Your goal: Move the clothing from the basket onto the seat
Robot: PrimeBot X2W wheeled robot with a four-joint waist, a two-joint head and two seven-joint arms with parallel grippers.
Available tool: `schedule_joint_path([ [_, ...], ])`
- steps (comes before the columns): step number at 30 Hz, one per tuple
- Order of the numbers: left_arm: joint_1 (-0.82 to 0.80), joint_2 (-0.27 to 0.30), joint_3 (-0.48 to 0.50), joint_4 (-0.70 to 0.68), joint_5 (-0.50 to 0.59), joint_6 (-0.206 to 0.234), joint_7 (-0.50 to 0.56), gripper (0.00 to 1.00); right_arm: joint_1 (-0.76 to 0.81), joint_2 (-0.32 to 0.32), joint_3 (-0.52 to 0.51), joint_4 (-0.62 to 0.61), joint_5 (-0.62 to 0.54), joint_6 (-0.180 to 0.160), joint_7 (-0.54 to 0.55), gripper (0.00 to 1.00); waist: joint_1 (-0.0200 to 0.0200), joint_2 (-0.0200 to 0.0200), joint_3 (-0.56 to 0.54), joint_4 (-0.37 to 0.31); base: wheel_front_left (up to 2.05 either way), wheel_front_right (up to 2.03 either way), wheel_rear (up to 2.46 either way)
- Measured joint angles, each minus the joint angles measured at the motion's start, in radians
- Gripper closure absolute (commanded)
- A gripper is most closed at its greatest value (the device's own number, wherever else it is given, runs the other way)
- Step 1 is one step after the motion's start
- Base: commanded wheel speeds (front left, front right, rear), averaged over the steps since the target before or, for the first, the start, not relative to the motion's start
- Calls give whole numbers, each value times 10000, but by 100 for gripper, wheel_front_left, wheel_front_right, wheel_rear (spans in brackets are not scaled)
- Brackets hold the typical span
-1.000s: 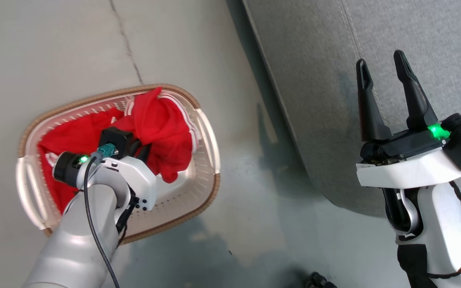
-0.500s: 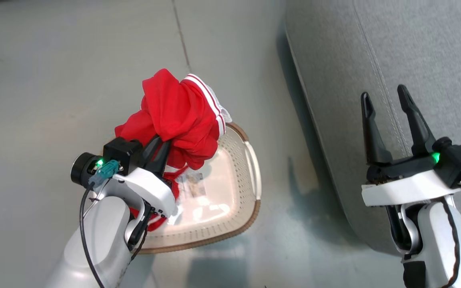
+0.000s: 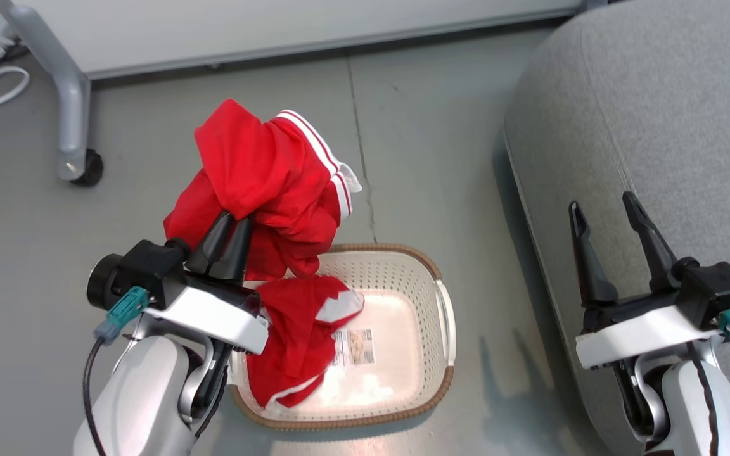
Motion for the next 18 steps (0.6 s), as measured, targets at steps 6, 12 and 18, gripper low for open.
schedule_joint_path([
  [6, 558, 96, 245, -1126, -163, 150, 0, 100, 450, -4, 31, 4, 132, 0, 148, 0, 0, 0, -759, 231, 0, 0, 0],
  [12, 1049, 221, 238, -2052, -261, 234, 54, 100, 848, -4, 117, -29, 232, 0, 286, 0, -1, 0, -1353, 322, 0, 0, 0],
  [18, 1699, 270, 88, -2585, -291, 366, 224, 100, 1301, -4, 209, -17, 435, 0, 314, 0, -1, 0, -1888, 270, 0, 0, 0],
])
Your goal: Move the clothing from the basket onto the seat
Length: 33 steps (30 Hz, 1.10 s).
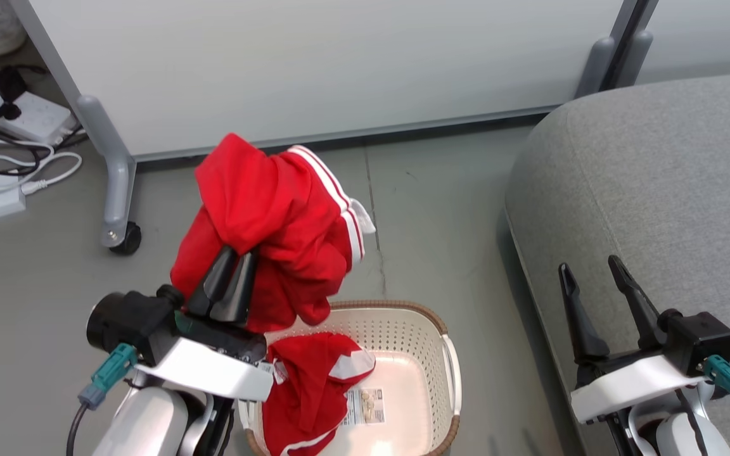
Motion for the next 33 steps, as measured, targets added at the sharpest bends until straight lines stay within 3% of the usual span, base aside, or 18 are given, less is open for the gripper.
schedule_joint_path([
  [10, 825, -2, -100, -278, -146, 261, 102, 100, 539, 0, 40, -33, 234, 0, 130, 0, 0, 0, -699, 45, 0, 0, 0],
  [33, 947, 111, -192, -313, -249, 410, 173, 100, 632, 0, 153, -144, 303, 0, 270, 0, 0, 0, -816, 92, 0, 0, 0],
])
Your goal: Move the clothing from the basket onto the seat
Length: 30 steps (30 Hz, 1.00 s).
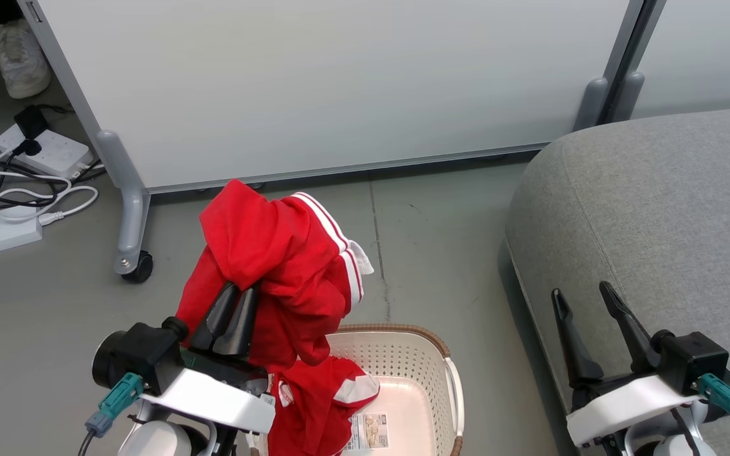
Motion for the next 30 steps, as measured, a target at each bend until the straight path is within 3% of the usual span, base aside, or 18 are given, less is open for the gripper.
schedule_joint_path([
  [6, -23, 19, -17, -61, 0, 0, -46, 100, -367, -12, 834, -431, 290, 0, 36, 0, 0, 0, 23, 85, 0, 0, 0],
  [16, -229, 2, -40, -184, -15, -40, -132, 100, -1988, -2, 3896, -736, 1306, 0, 4, 0, 0, 0, 266, 358, 0, 0, 0],
  [22, -355, -17, -144, -188, -10, -111, -174, 100, -3027, 12, 6009, -17, 1896, 0, -196, 0, 0, 0, 404, 620, 0, 0, 0],
  [30, -504, -56, -259, -244, 10, -169, -222, 100, -4380, -8, 7079, 1693, 2228, 0, -525, 0, 0, 0, 523, 922, 0, 0, 0],
])
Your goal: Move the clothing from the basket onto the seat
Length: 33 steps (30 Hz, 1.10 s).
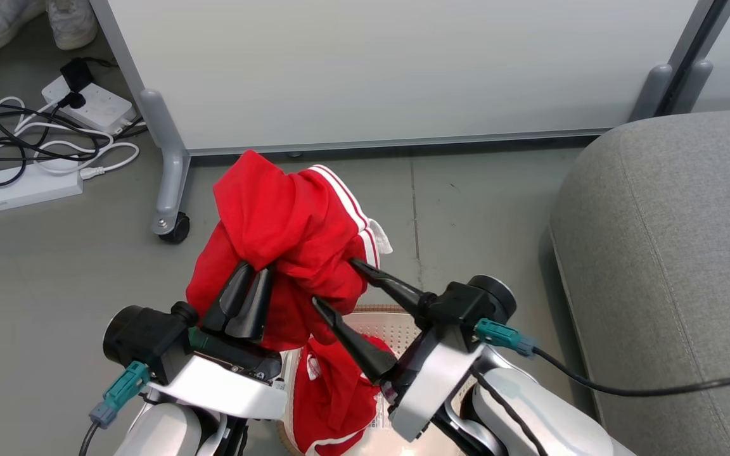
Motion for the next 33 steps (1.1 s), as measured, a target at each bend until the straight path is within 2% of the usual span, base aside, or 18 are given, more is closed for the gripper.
schedule_joint_path([
  [2, -10, -2, -19, -4, 8, -29, -15, 100, -223, 12, 330, 288, 270, 0, -35, 0, 0, 0, 30, 29, 0, 0, 0],
  [3, -14, -2, -35, -8, 10, -33, -40, 100, -309, 12, 426, 407, 380, 0, -69, 56, 0, 0, 42, 33, 0, 0, 0],
  [4, -16, 0, -40, -10, 10, -42, -40, 100, -390, 12, 502, 502, 543, 0, -90, 100, 0, 0, 56, 35, 0, 0, 0],
  [10, -85, 21, -113, -17, 10, -144, -46, 100, -823, -6, 943, 899, 1216, 0, -284, 100, 0, 0, 121, -65, 0, 0, 0],
  [12, -90, 25, -155, 12, 12, -157, -46, 51, -917, 4, 1009, 974, 1337, 0, -314, 100, 0, 0, 120, -90, 0, 0, 0],
  [13, -94, 31, -171, 19, 15, -155, -46, 2, -965, 10, 966, 1030, 1413, 0, -336, 100, -1, 0, 119, -104, 0, 0, 0],
  [17, -133, 59, -376, 69, 130, -180, 8, 0, -1028, 4, 477, 1325, 1528, -2, -378, 100, 0, 0, 139, -172, 0, 0, 0],
  [28, -344, 270, -1597, 309, 548, -867, 600, 0, -1141, 2, -1584, 2169, 1009, -2, -428, 100, 0, 0, 314, -632, 0, 0, 0],
  [33, -369, 418, -2196, 493, 727, -1066, 888, 0, -854, 2, -2127, 2449, 685, -2, -428, 100, 0, 0, 383, -990, 0, 0, 0],
])
